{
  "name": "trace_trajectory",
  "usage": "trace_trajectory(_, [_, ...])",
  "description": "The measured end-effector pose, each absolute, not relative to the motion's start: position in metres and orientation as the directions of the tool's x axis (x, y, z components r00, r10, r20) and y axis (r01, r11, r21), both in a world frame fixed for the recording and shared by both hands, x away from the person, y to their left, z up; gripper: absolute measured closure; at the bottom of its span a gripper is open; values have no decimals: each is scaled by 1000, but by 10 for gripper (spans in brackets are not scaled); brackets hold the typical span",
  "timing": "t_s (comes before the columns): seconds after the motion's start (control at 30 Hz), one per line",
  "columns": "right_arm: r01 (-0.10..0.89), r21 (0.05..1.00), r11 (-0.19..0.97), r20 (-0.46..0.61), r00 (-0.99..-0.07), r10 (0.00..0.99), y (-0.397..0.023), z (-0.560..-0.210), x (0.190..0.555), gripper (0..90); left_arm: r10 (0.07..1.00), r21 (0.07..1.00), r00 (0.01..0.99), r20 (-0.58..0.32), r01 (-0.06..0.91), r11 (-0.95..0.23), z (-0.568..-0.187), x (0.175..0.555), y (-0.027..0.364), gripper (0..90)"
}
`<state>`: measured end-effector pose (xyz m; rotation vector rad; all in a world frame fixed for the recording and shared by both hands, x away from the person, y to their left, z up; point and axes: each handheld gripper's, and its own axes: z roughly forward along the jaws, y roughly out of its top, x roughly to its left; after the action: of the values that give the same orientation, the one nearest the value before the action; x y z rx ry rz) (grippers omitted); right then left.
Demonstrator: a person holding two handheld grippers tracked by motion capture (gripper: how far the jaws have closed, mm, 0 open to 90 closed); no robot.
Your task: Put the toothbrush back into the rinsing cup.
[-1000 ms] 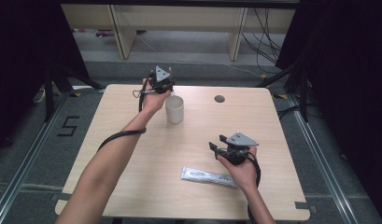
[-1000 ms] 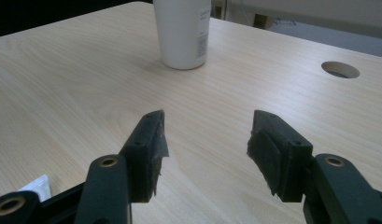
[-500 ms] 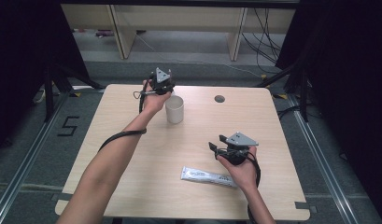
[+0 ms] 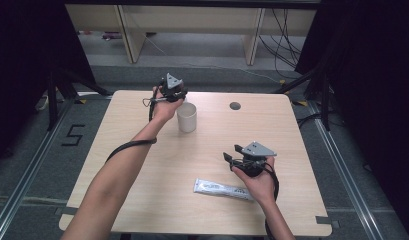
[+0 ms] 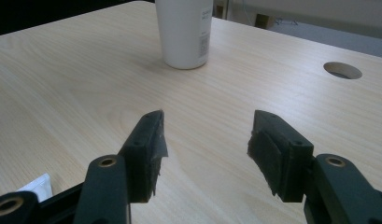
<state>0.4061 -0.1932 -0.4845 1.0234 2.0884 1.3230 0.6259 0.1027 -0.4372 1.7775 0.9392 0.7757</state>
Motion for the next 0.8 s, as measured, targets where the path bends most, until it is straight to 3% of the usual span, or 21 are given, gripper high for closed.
trace_trajectory(0.13, [342,903,261,4,-614,790,-193,-484,406,450,860,933,503,86,262,-247,-437,625,104,681])
trace_trajectory(0.2, [388,893,228,52,-593,804,-191,-484,403,450,862,934,499,85,262,-244,-436,624,105,651])
trace_trajectory(0.27, [339,906,252,3,-603,798,-193,-485,406,450,866,935,493,82,263,-238,-435,623,107,625])
trace_trajectory(0.43, [353,902,247,16,-602,799,-193,-484,405,449,869,937,489,78,263,-232,-430,618,112,554])
trace_trajectory(0.47, [318,907,275,-26,-611,791,-195,-484,408,448,870,937,488,76,264,-230,-430,617,113,538])
trace_trajectory(0.73, [333,900,282,-20,-614,789,-195,-483,407,441,860,937,504,83,253,-239,-426,604,121,467])
trace_trajectory(0.8, [376,892,252,26,-598,801,-193,-482,404,439,858,938,507,83,252,-240,-425,601,123,457])
